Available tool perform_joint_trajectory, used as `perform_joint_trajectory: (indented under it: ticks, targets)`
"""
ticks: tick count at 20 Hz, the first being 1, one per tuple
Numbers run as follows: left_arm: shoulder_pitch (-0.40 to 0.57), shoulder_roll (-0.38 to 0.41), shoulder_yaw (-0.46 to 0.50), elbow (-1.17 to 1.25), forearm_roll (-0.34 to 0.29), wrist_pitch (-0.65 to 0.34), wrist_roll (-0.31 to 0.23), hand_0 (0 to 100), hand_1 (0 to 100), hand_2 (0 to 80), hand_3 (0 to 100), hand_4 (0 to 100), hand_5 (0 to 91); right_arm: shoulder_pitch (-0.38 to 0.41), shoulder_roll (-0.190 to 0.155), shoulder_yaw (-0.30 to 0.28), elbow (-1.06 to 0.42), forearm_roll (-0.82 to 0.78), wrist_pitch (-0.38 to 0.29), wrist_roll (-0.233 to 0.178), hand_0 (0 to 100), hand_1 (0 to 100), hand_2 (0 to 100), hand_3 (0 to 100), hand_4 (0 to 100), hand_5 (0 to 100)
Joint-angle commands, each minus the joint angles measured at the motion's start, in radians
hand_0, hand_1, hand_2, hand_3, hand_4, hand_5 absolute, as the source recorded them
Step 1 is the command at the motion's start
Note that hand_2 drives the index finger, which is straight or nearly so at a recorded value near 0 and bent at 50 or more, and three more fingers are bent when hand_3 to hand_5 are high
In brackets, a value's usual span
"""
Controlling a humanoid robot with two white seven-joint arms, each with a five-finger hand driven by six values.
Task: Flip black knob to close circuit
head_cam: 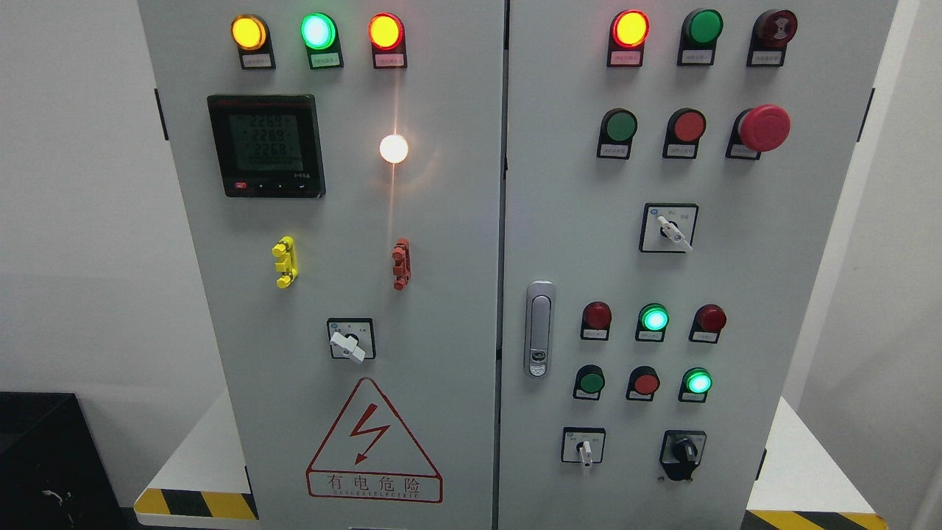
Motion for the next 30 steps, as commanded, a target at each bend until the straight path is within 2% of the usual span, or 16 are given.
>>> perform_joint_trajectory:
  ticks: [1,13,19,30]
  targets:
    - [0.023,0.0,0.0,-0.031,-0.001,0.001,-0.001,12,56,0.0,0,0,0.0,-0.006,-0.001,-0.009,-0.063,0.011,0.008,0.012,0,0,88,100,94,100]
    - [0.023,0.0,0.0,-0.031,0.0,0.001,-0.001,12,56,0.0,0,0,0.0,-0.035,-0.002,-0.009,-0.089,0.014,0.023,0.044,0,0,88,100,94,100]
    - [0.023,0.0,0.0,-0.031,0.0,0.001,-0.001,12,56,0.0,0,0,0.0,-0.056,-0.013,-0.009,-0.09,0.014,0.034,0.055,0,0,88,100,94,100]
    - [0.023,0.0,0.0,-0.031,0.0,0.001,-0.001,12,56,0.0,0,0,0.0,-0.083,-0.042,-0.023,-0.124,0.022,0.04,0.101,0,1,88,100,94,100]
